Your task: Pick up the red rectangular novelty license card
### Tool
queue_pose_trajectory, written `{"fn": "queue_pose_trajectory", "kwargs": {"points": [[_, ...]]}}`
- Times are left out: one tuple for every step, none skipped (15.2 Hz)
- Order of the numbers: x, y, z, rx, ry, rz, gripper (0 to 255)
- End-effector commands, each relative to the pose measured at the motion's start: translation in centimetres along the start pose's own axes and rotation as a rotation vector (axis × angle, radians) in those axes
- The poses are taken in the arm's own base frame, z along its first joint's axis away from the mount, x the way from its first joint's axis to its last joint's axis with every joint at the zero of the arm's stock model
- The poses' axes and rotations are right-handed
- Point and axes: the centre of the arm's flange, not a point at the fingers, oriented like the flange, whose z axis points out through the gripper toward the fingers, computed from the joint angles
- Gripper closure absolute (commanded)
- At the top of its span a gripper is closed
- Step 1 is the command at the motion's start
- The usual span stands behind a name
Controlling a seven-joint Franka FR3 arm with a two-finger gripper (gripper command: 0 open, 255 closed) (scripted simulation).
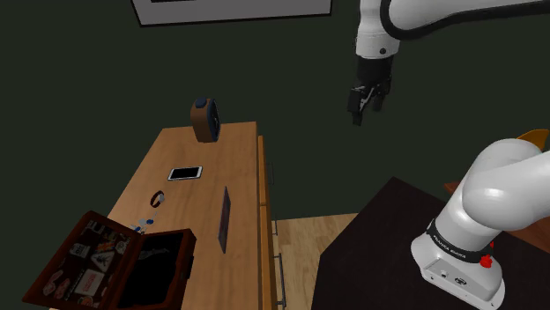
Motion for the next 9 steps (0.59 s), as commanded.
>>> {"fn": "queue_pose_trajectory", "kwargs": {"points": [[0.8,-2.4,0.8,0.006,-0.002,0.035,0],[1.2,-3.5,1.4,0.009,-0.003,0.05,0],[1.6,-4.6,1.9,0.012,-0.004,0.066,0],[2.0,-5.7,2.4,0.014,-0.005,0.082,0],[2.4,-6.8,3.0,0.017,-0.007,0.098,0],[2.8,-7.9,3.5,0.019,-0.008,0.114,0],[3.3,-9.0,4.0,0.022,-0.009,0.13,0],[3.7,-10.0,4.6,0.025,-0.01,0.145,0],[4.2,-11.1,5.1,0.027,-0.011,0.161,0]]}}
